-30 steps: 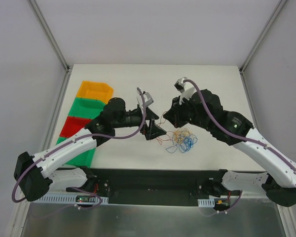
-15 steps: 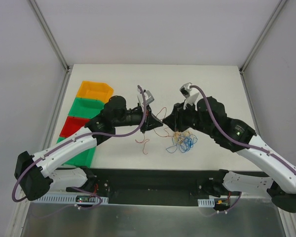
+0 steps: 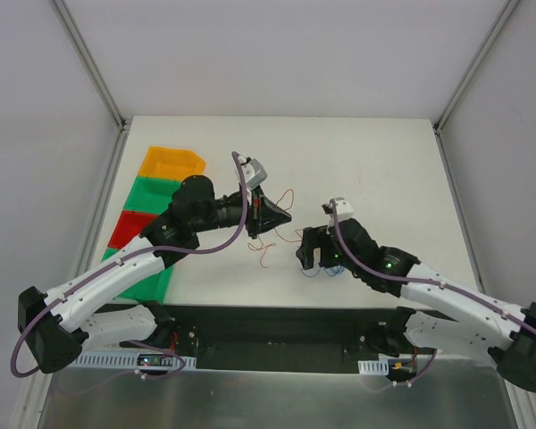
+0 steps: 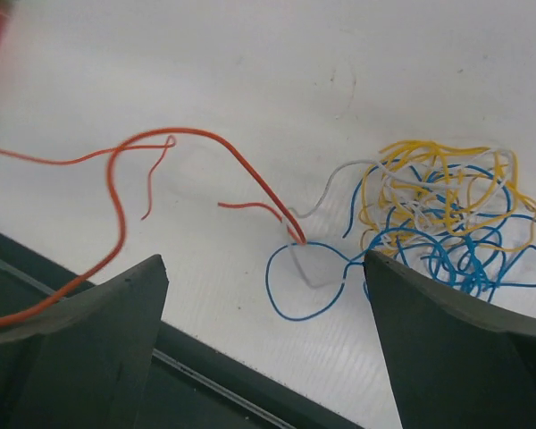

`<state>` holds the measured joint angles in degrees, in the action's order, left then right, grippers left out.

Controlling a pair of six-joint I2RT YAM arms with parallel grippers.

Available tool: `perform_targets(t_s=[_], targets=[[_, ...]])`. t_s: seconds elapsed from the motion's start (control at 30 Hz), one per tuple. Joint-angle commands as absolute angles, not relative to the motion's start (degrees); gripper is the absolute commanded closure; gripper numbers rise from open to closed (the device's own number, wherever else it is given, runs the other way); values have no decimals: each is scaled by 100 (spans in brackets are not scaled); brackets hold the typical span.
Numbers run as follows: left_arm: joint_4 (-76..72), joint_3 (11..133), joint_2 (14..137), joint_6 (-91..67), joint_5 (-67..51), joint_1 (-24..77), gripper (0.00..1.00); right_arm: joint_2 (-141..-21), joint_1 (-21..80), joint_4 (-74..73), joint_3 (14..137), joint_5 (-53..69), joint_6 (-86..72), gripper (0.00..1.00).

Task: Untangle the cables

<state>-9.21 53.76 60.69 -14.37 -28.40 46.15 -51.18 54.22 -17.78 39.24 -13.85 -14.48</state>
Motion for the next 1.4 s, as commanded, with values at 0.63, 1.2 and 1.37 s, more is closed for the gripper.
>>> perform_targets(t_s=[0.63, 1.2, 1.37], targets=[[1308, 7408, 4878, -1731, -827, 4641, 100, -6786, 2946, -1696, 3560, -2760, -2533, 21], [2768, 7426, 5527, -1556, 660, 4255, 100, -4343, 2813, 595, 2181, 482, -79, 6], [2769, 7778, 6247, -1705, -202, 2938, 100, -3930, 2821, 932, 1793, 747, -149, 6]])
